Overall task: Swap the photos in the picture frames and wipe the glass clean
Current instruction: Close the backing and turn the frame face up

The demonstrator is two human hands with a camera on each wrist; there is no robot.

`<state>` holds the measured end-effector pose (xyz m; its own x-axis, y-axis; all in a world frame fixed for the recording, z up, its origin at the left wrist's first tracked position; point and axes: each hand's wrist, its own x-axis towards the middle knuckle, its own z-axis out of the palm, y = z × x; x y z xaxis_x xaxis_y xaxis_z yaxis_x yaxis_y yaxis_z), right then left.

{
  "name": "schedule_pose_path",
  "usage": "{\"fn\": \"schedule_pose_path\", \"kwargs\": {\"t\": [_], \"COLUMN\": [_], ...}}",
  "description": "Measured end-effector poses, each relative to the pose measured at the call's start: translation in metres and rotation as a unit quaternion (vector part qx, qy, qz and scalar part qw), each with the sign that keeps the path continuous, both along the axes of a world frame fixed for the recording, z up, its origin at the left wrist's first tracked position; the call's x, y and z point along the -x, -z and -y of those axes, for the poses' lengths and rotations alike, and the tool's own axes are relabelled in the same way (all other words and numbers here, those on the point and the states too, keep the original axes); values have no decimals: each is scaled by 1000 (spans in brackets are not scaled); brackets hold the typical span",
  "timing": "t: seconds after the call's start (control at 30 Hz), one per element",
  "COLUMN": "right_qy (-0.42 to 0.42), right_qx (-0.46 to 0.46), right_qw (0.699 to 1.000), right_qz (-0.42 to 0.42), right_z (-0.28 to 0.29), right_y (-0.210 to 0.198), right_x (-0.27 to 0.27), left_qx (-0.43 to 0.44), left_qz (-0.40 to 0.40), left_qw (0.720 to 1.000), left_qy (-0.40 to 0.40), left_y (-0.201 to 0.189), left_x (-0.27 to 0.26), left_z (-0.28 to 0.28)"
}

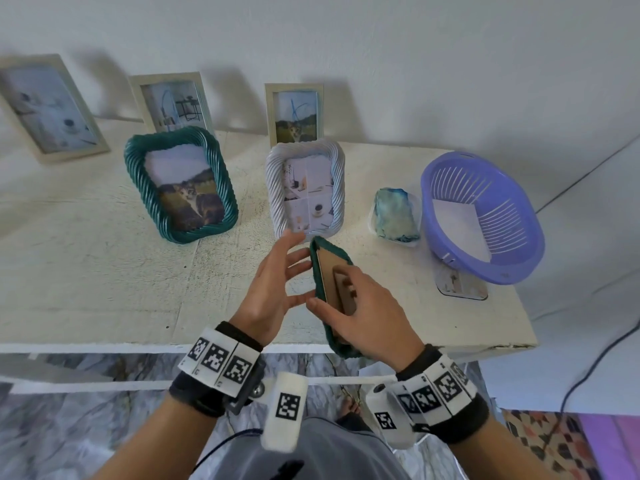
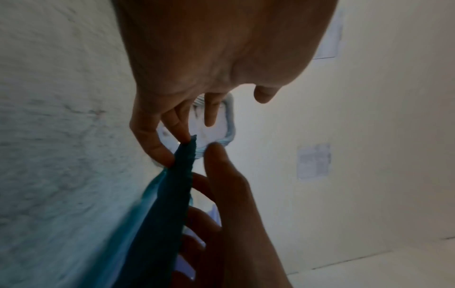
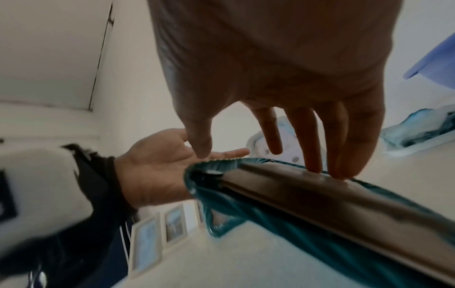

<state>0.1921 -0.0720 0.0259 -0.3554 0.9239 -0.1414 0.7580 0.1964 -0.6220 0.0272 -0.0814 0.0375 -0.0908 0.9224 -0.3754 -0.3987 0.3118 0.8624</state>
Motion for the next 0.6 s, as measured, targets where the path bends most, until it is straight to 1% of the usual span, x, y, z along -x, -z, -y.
{"fn": "schedule_pose_path", "kwargs": {"t": [0.07,0.13,0.17,0.2,0.23,0.27,0.33,0.4,0.43,0.47,0.6], "right_qy": [1,8,20,36,56,77,122,171,194,212,238], "right_qx": [42,87,104,121,135,146,165,186,190,192,190], "right_qw": [996,980,970,959,952,946,939,928,922,917,909], "right_qz": [-82,-179,-220,-252,-271,-278,-276,-275,-275,-277,-284], "right_z": [-1,-2,-3,-2,-1,1,4,4,3,2,-3], "right_y": [-9,-13,-13,-11,-7,-2,12,28,35,42,59], "right_x": [-3,-8,-11,-14,-15,-16,-18,-20,-22,-23,-25], "left_qx": [-35,-70,-86,-102,-120,-139,-160,-161,-160,-161,-174], "left_qz": [18,18,-5,-52,-121,-200,-341,-448,-485,-507,-547], "left_qw": [999,997,996,993,985,969,924,875,853,838,800], "left_qy": [9,25,30,34,39,46,68,91,107,122,177], "left_y": [-6,-7,-4,1,9,20,46,68,77,84,104], "left_x": [-3,-5,-5,-3,1,6,18,33,40,46,61], "left_z": [1,2,1,0,-1,-3,-3,1,4,8,19]}}
